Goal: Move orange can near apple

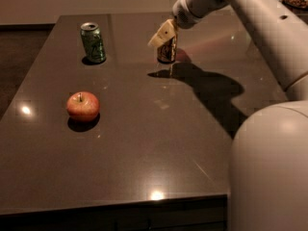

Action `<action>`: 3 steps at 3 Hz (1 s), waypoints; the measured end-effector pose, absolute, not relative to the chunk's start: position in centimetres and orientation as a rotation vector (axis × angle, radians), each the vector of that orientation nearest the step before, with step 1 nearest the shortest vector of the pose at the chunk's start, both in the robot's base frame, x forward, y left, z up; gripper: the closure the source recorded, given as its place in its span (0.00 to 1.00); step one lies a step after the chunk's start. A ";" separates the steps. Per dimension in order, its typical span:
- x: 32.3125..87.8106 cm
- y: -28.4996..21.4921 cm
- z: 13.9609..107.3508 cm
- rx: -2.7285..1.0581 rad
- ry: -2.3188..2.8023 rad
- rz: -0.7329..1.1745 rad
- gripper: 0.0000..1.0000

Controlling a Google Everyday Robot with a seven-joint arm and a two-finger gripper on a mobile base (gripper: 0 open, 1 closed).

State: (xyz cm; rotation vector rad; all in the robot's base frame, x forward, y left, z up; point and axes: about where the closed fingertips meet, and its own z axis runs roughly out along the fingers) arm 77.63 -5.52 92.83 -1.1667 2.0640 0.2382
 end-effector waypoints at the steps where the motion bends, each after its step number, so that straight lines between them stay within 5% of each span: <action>1: 78.0 -5.2 92.0 -1.160 2.082 0.266 0.10; 3: 76.5 -5.5 92.2 -1.185 2.070 0.313 0.64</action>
Offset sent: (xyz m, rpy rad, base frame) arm -0.0074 -0.0100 -0.0077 0.0546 0.0484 -0.0004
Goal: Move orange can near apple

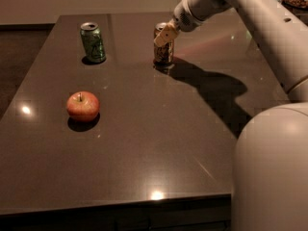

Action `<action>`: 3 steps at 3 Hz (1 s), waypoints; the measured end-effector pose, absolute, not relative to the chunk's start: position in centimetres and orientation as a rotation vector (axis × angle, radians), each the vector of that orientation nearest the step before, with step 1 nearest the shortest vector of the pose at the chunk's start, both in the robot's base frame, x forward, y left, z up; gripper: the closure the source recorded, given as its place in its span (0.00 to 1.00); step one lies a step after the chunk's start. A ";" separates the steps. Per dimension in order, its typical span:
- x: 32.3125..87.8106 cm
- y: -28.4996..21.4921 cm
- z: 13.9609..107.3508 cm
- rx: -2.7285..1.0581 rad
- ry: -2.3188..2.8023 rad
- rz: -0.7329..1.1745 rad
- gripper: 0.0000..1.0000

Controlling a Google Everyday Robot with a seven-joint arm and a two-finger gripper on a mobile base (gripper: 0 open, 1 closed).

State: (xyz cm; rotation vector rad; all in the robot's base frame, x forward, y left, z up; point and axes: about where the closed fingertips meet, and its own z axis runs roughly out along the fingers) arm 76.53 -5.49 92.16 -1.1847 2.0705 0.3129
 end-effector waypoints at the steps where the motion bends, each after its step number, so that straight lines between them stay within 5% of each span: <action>1: 74.2 -4.2 93.3 -1.282 1.996 0.350 0.87; 2: 70.4 -2.0 94.2 -1.430 1.894 0.430 1.00; 3: 65.5 1.0 94.4 -1.657 1.755 0.510 1.00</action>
Offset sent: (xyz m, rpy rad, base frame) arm -0.1219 0.0593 0.0335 0.0373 -0.0406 0.4788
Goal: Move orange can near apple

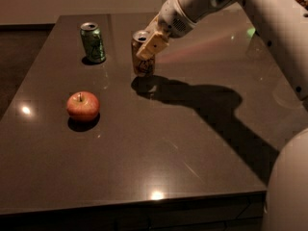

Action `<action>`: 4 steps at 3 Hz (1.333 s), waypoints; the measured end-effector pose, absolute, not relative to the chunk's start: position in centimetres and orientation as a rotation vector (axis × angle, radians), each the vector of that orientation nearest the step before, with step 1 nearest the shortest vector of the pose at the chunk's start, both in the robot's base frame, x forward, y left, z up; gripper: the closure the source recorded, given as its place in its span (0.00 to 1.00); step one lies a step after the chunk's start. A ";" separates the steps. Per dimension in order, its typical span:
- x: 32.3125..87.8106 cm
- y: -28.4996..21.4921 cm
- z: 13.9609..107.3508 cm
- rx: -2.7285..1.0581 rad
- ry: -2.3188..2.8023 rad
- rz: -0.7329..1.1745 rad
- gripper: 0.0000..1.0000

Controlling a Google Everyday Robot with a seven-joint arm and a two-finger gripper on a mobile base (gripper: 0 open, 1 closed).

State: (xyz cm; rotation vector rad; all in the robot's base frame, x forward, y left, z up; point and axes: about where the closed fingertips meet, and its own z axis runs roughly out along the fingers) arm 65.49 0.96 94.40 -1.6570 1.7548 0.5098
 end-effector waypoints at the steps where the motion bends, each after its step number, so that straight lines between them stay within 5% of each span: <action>1: 62.4 2.4 94.3 -1.802 1.660 0.541 1.00; 3: 57.7 4.8 93.6 -2.006 1.481 0.572 1.00; 4: 56.1 5.9 93.0 -2.070 1.428 0.592 0.83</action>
Offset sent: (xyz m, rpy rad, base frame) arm -0.0896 0.0375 -0.0049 -0.0766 -0.0514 0.3849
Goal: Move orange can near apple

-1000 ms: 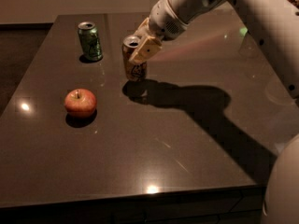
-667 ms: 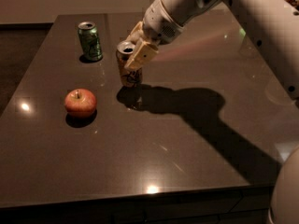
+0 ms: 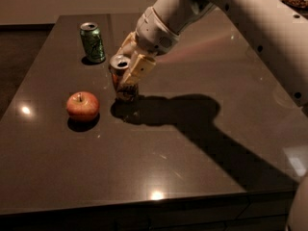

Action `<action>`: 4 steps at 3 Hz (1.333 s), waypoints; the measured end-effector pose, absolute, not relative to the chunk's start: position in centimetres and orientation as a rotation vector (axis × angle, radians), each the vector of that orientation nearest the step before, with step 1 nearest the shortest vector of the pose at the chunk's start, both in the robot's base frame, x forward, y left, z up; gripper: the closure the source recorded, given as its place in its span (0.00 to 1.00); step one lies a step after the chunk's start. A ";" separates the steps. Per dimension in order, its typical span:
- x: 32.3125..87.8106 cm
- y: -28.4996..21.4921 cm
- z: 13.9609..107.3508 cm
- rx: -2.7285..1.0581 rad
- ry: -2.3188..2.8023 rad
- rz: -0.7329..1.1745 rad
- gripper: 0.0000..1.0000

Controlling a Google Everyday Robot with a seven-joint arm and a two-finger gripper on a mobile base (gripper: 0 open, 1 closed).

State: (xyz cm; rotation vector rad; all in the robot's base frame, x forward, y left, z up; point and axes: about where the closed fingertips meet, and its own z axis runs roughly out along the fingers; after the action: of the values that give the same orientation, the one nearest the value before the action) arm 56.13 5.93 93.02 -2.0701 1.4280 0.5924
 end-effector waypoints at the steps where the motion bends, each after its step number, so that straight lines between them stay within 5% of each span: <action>1: 55.0 6.8 92.7 -2.120 1.386 0.625 0.59; 3: 54.5 7.5 91.5 -2.152 1.387 0.665 0.13; 4: 54.6 7.7 91.4 -2.151 1.386 0.667 0.00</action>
Offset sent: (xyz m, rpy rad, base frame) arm -0.0233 0.0155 -0.0133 -0.0322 0.0575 0.1247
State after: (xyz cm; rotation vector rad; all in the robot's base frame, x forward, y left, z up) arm 54.58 7.71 91.45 -2.1510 1.3862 0.6668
